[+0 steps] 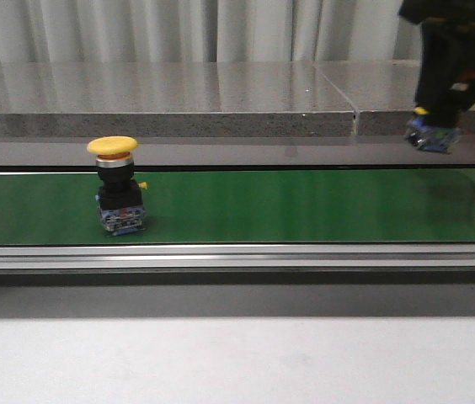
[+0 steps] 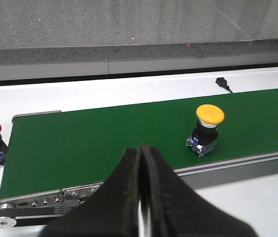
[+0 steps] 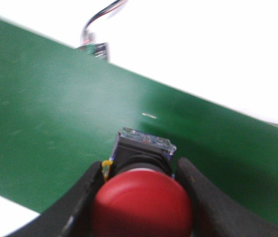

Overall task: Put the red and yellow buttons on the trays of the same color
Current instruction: 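Grasp the red button with the right gripper and lift it, then lower the red button into the red tray and open the right gripper, then lower the right gripper onto the yellow button on the belt, then grasp the yellow button with the right gripper and lift it, then lower the yellow button into the yellow tray and open the right gripper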

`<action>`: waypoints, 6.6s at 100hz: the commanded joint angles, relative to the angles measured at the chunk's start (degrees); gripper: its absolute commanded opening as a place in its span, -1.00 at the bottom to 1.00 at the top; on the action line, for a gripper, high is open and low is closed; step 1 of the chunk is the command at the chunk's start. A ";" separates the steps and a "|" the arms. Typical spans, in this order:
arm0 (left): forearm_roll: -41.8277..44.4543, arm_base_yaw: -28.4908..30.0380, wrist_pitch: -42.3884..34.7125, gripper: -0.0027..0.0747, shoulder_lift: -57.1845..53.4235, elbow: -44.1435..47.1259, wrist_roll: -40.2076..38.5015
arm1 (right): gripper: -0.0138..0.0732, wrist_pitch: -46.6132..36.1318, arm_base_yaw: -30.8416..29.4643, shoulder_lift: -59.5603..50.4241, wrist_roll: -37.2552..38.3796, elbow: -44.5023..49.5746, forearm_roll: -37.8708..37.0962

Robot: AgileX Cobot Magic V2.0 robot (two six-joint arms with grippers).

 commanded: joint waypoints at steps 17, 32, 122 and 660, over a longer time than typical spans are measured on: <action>-1.11 -0.39 -4.48 -0.99 0.52 -1.52 -0.46 | -0.57 -3.58 -16.38 -5.13 2.29 -1.82 -0.29; -1.11 -0.39 -4.48 -0.99 0.52 -1.52 -0.46 | -0.57 -5.44 -26.44 -5.04 7.76 -1.82 -0.29; -1.11 -0.39 -4.48 -0.99 0.52 -1.52 -0.46 | -0.57 -11.37 -39.86 15.96 11.02 -12.61 -1.50; -1.11 -0.39 -4.58 -0.99 0.52 -1.52 -0.46 | -0.65 11.42 -19.60 -16.33 16.82 0.36 -13.72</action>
